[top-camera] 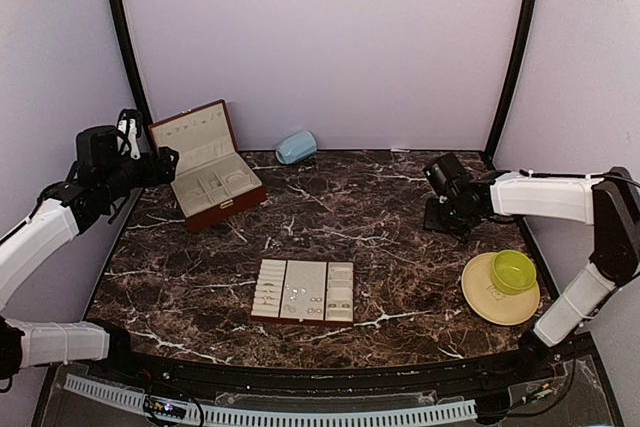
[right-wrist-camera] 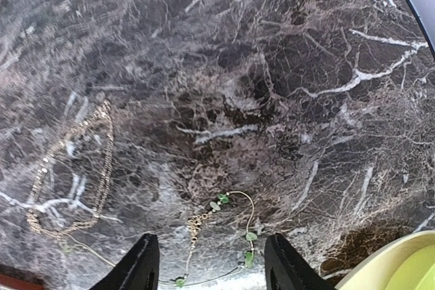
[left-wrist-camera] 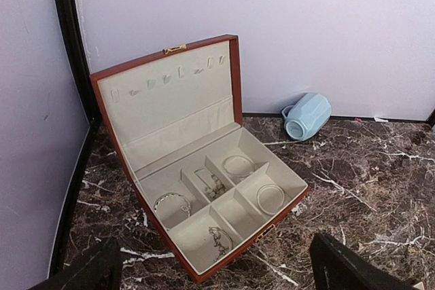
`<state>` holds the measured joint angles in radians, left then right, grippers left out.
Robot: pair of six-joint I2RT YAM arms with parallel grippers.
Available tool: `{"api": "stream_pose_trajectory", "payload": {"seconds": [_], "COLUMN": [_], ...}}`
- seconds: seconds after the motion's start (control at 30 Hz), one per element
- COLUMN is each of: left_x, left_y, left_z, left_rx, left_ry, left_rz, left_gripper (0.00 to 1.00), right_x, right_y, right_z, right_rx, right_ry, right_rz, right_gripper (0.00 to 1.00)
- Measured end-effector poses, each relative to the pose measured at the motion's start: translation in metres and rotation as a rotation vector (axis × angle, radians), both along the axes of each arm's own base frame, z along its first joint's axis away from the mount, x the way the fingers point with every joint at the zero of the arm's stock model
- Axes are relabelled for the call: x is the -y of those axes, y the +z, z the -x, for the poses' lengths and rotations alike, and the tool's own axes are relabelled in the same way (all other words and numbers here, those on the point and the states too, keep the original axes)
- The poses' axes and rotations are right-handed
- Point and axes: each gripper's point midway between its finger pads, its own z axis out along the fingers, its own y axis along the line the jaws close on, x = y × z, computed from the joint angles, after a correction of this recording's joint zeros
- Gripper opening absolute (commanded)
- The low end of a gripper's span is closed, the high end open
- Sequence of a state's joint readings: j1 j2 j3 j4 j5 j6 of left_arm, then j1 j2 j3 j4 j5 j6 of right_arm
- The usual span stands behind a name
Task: Organize the mixed jewelry
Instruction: Pick up the necklace from the center of the board.
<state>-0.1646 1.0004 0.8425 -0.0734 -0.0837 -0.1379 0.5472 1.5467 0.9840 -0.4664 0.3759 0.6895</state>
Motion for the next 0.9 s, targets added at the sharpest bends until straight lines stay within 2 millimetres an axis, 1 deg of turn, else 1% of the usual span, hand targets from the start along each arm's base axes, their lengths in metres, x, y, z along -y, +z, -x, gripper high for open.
{"api": "stream_pose_trajectory", "payload": {"seconds": [0.13, 0.23, 0.33, 0.43, 0.53, 0.73, 0.87, 0.9], "left_x": [-0.007, -0.014, -0.017, -0.017, -0.018, -0.022, -0.023, -0.023], "left_y": [-0.014, -0.016, -0.014, -0.009, -0.002, 0.004, 0.004, 0.004], "left_z": [-0.004, -0.004, -0.002, 0.001, 0.004, 0.009, 0.009, 0.01], "left_rx": [-0.04, -0.043, -0.037, -0.02, 0.0, 0.024, 0.024, 0.025], "left_ry": [0.014, 0.034, 0.041, 0.041, 0.043, 0.055, 0.055, 0.055], "left_rz": [0.003, 0.009, 0.013, 0.015, 0.01, -0.017, -0.026, -0.028], "left_gripper": [0.99, 0.99, 0.99, 0.99, 0.99, 0.98, 0.98, 0.98], "right_x": [0.003, 0.005, 0.006, 0.005, 0.001, -0.003, -0.012, -0.015], "right_y": [-0.017, -0.029, -0.04, -0.047, -0.052, -0.061, -0.068, -0.069], "right_z": [0.0, -0.002, -0.001, -0.002, -0.004, -0.003, -0.005, -0.005], "right_rx": [-0.055, -0.089, -0.111, -0.128, -0.132, -0.15, -0.159, -0.159], "right_ry": [-0.026, -0.067, -0.097, -0.116, -0.129, -0.135, -0.127, -0.124], "right_rz": [0.034, 0.059, 0.071, 0.081, 0.081, 0.074, 0.07, 0.069], "right_gripper": [0.46, 0.46, 0.44, 0.37, 0.33, 0.3, 0.29, 0.27]}}
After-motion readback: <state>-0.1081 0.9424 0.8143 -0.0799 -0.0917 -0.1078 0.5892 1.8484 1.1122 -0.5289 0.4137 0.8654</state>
